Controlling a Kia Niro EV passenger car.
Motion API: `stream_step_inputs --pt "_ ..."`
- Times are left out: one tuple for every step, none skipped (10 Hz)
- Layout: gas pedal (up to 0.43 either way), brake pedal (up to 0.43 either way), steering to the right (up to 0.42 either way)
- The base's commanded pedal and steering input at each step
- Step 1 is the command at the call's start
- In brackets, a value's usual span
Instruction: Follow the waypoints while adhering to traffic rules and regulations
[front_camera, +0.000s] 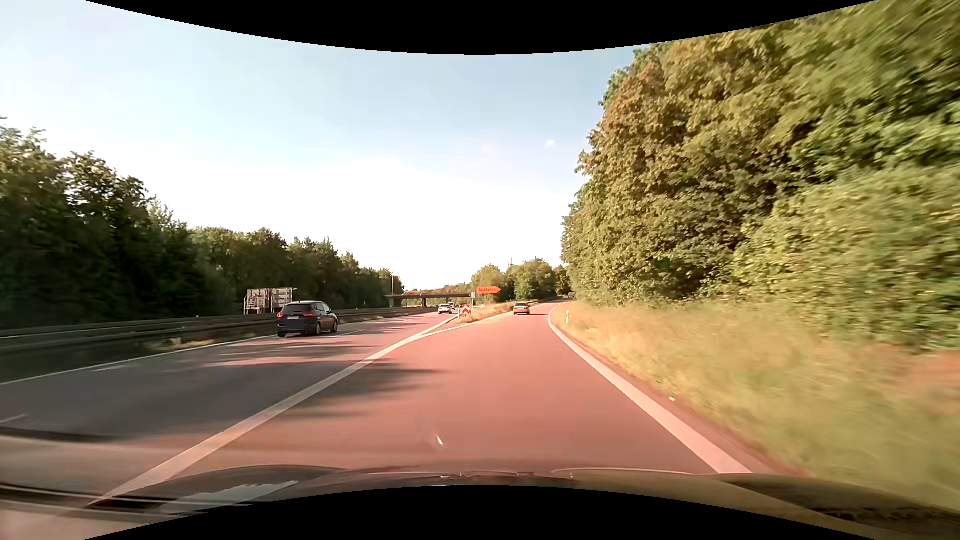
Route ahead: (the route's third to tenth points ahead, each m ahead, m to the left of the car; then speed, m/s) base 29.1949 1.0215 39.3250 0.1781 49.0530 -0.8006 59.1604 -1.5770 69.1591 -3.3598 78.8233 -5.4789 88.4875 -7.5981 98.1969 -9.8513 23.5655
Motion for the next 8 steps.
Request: stream_step_inputs --pt "0.169 0.006 0.02" --pt "0.169 0.006 0.02" --pt "0.169 0.006 0.019" --pt "0.169 0.006 0.017" --pt "0.169 0.006 0.016" --pt "0.169 0.006 0.016" --pt "0.169 0.006 0.015" --pt "0.169 0.006 0.013"
